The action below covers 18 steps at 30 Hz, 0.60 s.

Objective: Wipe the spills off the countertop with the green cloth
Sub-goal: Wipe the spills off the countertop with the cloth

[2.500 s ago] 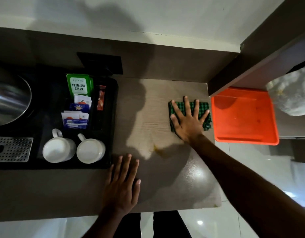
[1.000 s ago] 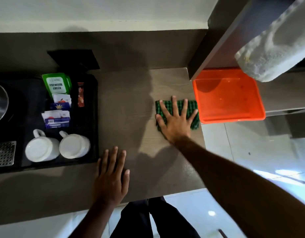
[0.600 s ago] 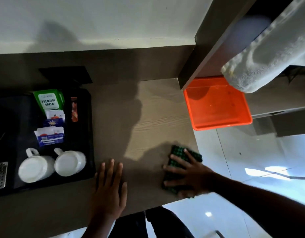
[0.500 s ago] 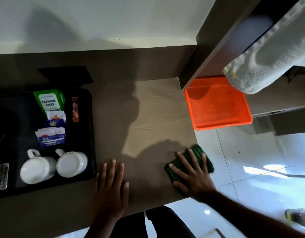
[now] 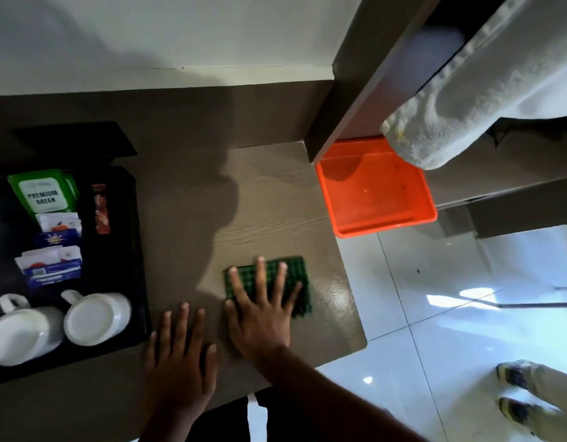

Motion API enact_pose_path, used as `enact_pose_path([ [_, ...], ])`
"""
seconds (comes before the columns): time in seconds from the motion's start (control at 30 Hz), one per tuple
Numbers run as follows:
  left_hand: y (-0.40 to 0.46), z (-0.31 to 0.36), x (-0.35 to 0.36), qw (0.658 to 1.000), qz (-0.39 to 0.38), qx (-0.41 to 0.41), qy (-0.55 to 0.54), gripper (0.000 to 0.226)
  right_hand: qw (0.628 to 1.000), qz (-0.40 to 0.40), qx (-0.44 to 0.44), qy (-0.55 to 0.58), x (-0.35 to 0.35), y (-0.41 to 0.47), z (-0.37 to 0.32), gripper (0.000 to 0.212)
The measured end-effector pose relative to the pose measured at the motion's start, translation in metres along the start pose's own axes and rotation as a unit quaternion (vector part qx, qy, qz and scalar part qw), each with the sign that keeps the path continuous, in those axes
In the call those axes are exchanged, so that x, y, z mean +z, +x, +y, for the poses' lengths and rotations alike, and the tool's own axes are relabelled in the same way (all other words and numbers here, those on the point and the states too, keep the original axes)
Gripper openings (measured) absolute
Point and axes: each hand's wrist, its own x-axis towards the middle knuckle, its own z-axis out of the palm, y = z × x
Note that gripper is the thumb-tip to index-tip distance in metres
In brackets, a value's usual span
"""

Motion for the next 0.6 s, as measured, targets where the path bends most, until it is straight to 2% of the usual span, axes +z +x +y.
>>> enact_pose_path([
  [0.03,0.001,0.000,0.000,1.000,-0.006,0.000,-0.009,0.065,0.994,-0.003,-0.106,-0.023,-0.005,0.014,0.010,0.060],
  [0.1,0.001,0.000,-0.001,1.000,-0.012,-0.004,-0.021,0.067,0.952,0.004,-0.293,-0.089,-0.020,0.047,0.042,0.056],
  [0.17,-0.001,0.000,-0.003,1.000,-0.016,-0.007,-0.021,0.063,0.905,0.023,-0.388,-0.173,-0.040,0.083,0.073,0.054],
  [0.2,-0.001,0.000,-0.004,1.000,-0.019,-0.006,-0.019,0.061,0.901,0.025,-0.388,-0.190,-0.046,0.096,0.084,0.056],
  [0.23,-0.002,0.000,-0.005,1.000,-0.022,-0.003,-0.018,0.060,0.916,0.022,-0.354,-0.188,-0.048,0.103,0.088,0.057],
  [0.33,0.000,0.000,-0.007,0.999,-0.038,-0.001,-0.020,0.061,0.980,0.012,-0.161,-0.117,-0.041,0.076,0.077,0.064],
  [0.4,0.000,-0.001,-0.009,0.999,-0.054,0.004,-0.006,0.063,0.994,0.009,-0.083,-0.074,-0.028,0.034,0.066,0.072],
  [0.5,0.001,-0.003,-0.012,0.998,-0.068,0.012,0.001,0.063,0.998,-0.022,-0.043,-0.040,-0.007,-0.041,0.058,0.088],
  [0.6,0.001,-0.001,-0.016,0.997,-0.082,0.011,-0.008,0.064,0.993,-0.075,-0.068,-0.058,-0.002,-0.098,0.066,0.108],
])
